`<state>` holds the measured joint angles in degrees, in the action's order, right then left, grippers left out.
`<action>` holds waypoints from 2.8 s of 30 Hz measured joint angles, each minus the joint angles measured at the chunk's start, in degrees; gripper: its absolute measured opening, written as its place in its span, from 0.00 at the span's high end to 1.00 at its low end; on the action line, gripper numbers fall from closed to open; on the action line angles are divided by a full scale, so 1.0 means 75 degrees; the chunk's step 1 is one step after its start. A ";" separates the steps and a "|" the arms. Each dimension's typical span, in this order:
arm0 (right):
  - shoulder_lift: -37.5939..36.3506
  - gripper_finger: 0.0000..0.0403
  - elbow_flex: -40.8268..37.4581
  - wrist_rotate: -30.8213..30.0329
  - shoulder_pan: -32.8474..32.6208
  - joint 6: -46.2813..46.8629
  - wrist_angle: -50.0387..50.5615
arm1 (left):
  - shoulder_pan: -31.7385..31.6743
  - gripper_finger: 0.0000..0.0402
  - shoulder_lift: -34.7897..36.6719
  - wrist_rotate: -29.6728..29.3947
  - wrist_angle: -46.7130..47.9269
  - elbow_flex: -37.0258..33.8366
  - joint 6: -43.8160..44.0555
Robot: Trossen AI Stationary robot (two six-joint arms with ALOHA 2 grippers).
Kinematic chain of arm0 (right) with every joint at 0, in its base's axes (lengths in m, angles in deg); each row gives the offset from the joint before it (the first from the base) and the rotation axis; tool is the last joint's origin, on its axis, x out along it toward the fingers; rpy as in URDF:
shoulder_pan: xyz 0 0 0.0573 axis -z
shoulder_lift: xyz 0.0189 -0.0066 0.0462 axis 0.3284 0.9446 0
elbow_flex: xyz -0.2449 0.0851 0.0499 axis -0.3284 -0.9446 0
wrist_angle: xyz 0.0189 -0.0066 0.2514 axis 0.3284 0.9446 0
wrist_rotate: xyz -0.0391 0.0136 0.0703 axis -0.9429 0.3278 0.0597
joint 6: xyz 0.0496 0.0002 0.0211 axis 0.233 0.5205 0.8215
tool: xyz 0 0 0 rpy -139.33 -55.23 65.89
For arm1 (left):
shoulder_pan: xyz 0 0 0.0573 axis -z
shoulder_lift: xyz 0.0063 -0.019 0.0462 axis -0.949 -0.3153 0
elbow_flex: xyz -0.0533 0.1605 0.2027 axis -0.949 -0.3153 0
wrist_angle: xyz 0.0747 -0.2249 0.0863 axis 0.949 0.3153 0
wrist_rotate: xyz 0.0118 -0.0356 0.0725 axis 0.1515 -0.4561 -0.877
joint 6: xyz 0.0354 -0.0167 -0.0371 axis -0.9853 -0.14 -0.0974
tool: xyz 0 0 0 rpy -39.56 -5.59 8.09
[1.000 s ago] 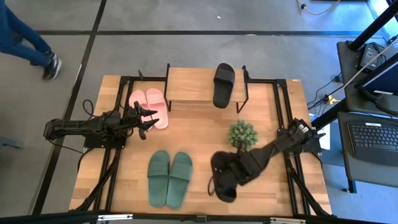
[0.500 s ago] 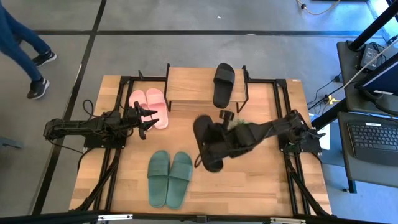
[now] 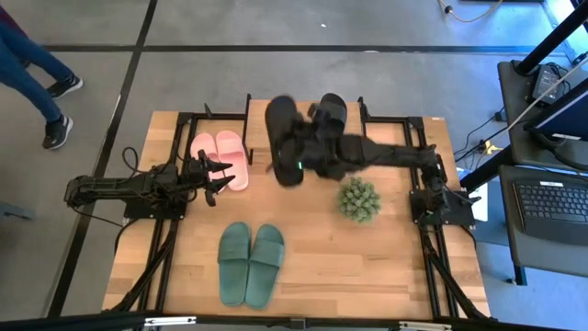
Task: Pick and place slides into the shelf
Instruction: Put the black slide on the shelf
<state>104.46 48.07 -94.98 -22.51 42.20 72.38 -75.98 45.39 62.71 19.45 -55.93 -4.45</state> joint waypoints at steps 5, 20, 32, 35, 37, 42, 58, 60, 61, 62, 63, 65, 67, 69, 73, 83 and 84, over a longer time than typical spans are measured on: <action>-0.0002 0.96 -0.0007 -0.0033 0.0836 -0.0097 0.0132 | 0.0000 0.52 0.0000 0.0000 0.0000 -0.0002 0.0000; 0.0001 0.96 -0.1956 0.0487 0.2073 -0.0463 -0.0636 | 0.0000 0.52 0.0000 0.0000 0.0000 0.0001 0.0000; 0.0004 0.96 -0.3369 0.0860 0.2538 -0.1256 -0.2031 | -0.0003 0.52 0.0000 0.0000 0.0000 0.0001 0.0000; 0.0004 0.96 -0.3432 0.0860 0.2543 -0.1307 -0.2213 | -0.0001 0.52 0.0000 0.0000 0.0000 0.0000 0.0000; 0.0004 0.96 -0.3433 0.0863 0.2540 -0.1314 -0.2210 | -0.0001 0.52 0.0000 0.0000 0.0000 0.0000 0.0000; 0.0004 0.96 -0.3434 0.1224 0.2549 -0.1294 -0.2210 | -0.0003 0.52 0.0000 0.0000 0.0000 -0.0001 0.0000; 0.0004 0.89 -0.3445 0.1281 0.2549 -0.1065 -0.2201 | -0.0001 0.52 0.0000 0.0000 0.0000 0.0001 0.0000; 0.0004 0.87 -0.3445 0.1279 0.2549 -0.1059 -0.2201 | 0.0000 0.52 0.0000 0.0000 0.0000 0.0001 0.0000; 0.0004 0.87 -0.3445 0.1281 0.2549 -0.1058 -0.2201 | -0.0003 0.52 0.0000 0.0000 0.0000 -0.0002 0.0000; 0.0004 0.86 -0.3445 0.1280 0.2549 -0.1058 -0.2201 | 0.0000 0.52 0.0000 0.0000 0.0000 -0.0001 0.0000; 0.0004 0.86 -0.3445 0.1280 0.2546 -0.1058 -0.2201 | -0.0003 0.52 0.0000 0.0000 -0.0001 -0.0002 0.0000; 0.0004 0.86 -0.3445 0.1279 0.2546 -0.1056 -0.2201 | -0.0002 0.52 0.0000 0.0000 -0.0002 -0.0002 0.0000; 0.0004 0.86 -0.3445 0.1279 0.2548 -0.1056 -0.2201 | -0.0003 0.52 0.0000 0.0000 -0.0002 -0.0002 0.0000; 0.0004 0.86 -0.3445 0.1279 0.2546 -0.1055 -0.2201 | 0.0000 0.52 0.0000 0.0000 0.0000 0.0001 0.0000; 0.0004 0.85 -0.3445 0.1279 0.2546 -0.1048 -0.2201 | -0.0001 0.52 0.0000 0.0000 0.0000 0.0000 0.0000; 0.0004 0.85 -0.3445 0.1279 0.2569 -0.0854 -0.2105 | -0.0003 0.52 0.0000 0.0000 -0.0001 0.0000 0.0000; 0.0004 0.85 -0.3445 0.1278 0.2569 -0.0857 -0.2102 | -0.0003 0.52 0.0000 0.0000 0.0000 -0.0001 0.0000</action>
<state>104.48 22.23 -85.39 -3.25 35.77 56.62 -76.00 45.39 62.71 19.45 -55.94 -4.45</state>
